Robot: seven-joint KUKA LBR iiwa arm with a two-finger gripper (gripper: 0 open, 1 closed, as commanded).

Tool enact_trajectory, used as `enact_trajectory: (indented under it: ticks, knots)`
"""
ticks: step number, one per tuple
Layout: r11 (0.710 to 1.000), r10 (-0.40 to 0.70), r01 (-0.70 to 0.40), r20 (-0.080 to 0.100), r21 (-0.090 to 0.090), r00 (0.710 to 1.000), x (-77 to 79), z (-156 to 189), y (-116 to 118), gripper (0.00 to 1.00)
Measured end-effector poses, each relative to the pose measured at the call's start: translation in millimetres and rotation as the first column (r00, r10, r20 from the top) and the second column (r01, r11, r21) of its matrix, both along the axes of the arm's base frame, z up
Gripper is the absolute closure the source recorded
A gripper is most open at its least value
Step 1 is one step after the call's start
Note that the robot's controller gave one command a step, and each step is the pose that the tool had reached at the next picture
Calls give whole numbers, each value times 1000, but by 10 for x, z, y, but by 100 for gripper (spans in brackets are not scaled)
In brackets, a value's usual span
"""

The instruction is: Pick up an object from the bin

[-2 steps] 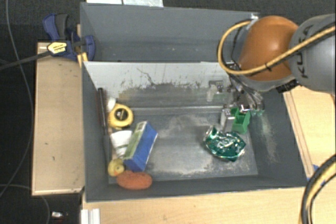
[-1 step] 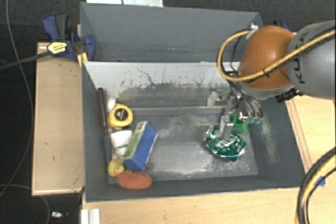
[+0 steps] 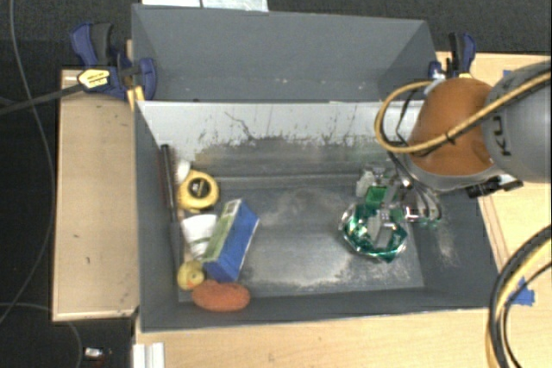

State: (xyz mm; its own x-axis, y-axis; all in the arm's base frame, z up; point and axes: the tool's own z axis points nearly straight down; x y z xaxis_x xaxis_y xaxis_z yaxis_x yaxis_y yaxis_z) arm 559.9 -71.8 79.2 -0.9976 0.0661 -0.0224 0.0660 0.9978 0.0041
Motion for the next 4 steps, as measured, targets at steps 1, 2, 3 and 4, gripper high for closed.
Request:
enact_trajectory:
  ticks: [1,2,3,4]
  knots:
    - [996,92,-92,1,-1,996,-155,36,-126,0]
    - [948,319,-319,2,-7,948,-228,-21,-412,0]
    - [891,454,-453,6,-13,891,-209,-73,-644,100]
    - [892,452,-452,6,-12,892,-208,-73,-643,100]
